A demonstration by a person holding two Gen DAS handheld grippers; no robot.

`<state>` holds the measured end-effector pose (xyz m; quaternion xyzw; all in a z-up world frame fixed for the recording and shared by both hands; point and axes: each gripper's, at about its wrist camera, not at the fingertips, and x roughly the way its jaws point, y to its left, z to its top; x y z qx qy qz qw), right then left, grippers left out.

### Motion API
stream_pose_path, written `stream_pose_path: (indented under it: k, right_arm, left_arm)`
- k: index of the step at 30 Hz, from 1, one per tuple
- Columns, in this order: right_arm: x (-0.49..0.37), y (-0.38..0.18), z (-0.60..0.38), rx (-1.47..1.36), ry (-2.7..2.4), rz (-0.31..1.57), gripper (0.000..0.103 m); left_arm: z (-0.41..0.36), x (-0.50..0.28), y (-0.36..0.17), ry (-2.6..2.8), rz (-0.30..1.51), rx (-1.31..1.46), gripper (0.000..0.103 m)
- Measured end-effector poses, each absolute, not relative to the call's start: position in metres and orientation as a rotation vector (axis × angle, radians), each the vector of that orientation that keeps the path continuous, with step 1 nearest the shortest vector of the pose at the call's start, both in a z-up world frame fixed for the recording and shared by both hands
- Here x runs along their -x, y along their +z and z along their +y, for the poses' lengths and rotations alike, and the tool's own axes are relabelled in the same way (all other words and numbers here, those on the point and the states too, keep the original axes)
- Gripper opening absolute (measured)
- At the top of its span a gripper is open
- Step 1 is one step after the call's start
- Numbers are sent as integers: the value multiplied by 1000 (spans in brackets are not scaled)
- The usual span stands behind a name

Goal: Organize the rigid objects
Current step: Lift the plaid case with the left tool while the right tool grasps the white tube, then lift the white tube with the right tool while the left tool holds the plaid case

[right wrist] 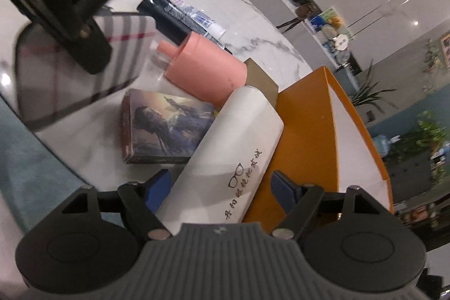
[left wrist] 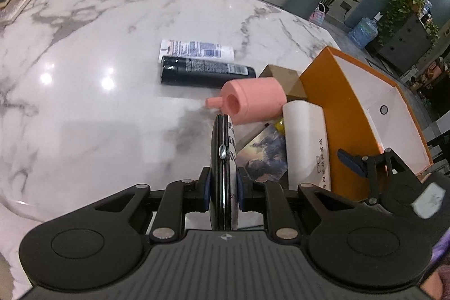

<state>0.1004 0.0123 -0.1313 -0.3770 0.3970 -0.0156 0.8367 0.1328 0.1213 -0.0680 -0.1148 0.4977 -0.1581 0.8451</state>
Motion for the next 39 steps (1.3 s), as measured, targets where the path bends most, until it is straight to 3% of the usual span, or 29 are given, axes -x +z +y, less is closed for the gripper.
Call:
stream_pose_path:
  k: [7,8,10,21,30,39]
  right_arm:
    - [-100,-140,11,858,-42,813,77]
    - [-100,-137,10,851,-34,816,75]
    - [-99,-130,9,818,6,834,52]
    - [-95,-97,-29,528,86,900,35]
    - [-88,-62,-50,215,222,938,30]
    - [-102,-64,-45,223,175,990,32]
  left_arm:
    - [125,-132,-72,-339,1049,248,20]
    - [125,-132,-72,-340,1047,247,20]
    - [125,-132,-71,-343,1046,246,20]
    - [119,-130,-68,-349,1045,222,20]
    - [116,-129,-66,-353,1058,210,20]
    - [113,-132,-68,-365,1091,176,21]
